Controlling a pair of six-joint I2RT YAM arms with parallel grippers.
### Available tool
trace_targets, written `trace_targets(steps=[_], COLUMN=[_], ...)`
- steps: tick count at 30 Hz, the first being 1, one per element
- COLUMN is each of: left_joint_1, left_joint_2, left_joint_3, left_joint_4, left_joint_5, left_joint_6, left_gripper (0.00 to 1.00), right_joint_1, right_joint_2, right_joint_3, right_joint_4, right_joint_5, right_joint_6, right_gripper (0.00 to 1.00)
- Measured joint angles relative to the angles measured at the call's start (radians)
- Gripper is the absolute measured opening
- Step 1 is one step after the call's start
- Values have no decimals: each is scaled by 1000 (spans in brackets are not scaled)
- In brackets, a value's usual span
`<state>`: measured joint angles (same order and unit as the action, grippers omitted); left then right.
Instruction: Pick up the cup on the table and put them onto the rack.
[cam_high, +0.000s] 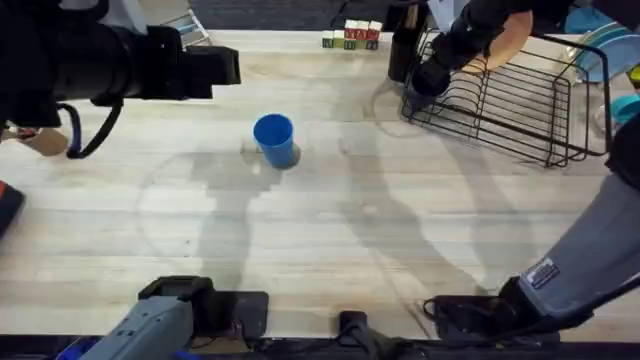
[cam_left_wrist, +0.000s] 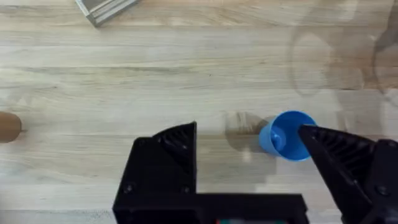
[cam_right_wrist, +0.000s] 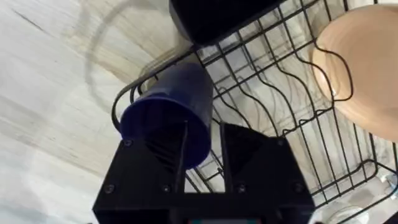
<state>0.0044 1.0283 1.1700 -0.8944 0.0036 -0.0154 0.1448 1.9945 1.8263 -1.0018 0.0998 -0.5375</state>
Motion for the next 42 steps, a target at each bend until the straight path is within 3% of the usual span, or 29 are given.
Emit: trace_targets(steps=[8, 13, 26, 27, 33, 34, 35, 42], left_joint_1=[0, 0, 0, 0, 0, 0, 0, 0], left_joint_2=[0, 0, 0, 0, 0, 0, 0, 0], left_joint_3=[0, 0, 0, 0, 0, 0, 0, 0], left_joint_4=[0, 0, -1, -1, -1, -1, -1, -1], left_joint_5=[0, 0, 0, 0, 0, 0, 0, 0], left_joint_6=[0, 0, 0, 0, 0, 0, 0, 0], left_gripper=[993, 993, 993, 994, 994, 994, 994, 993], right_joint_1=[8, 17, 32, 43, 80, 89, 119, 214], right_joint_2=[0, -17, -120, -132, -183, -194, -221, -232], right_joint_3=[0, 0, 0, 0, 0, 0, 1, 4], right_joint_4=[-1, -18, -35, -51, -54, -54, -56, -92], right_joint_5=[0, 13, 20, 20, 29, 30, 33, 35], right_joint_6=[0, 6, 7, 7, 2, -2, -12, -13], right_gripper=[316, 262, 389, 465, 550, 666, 980, 996])
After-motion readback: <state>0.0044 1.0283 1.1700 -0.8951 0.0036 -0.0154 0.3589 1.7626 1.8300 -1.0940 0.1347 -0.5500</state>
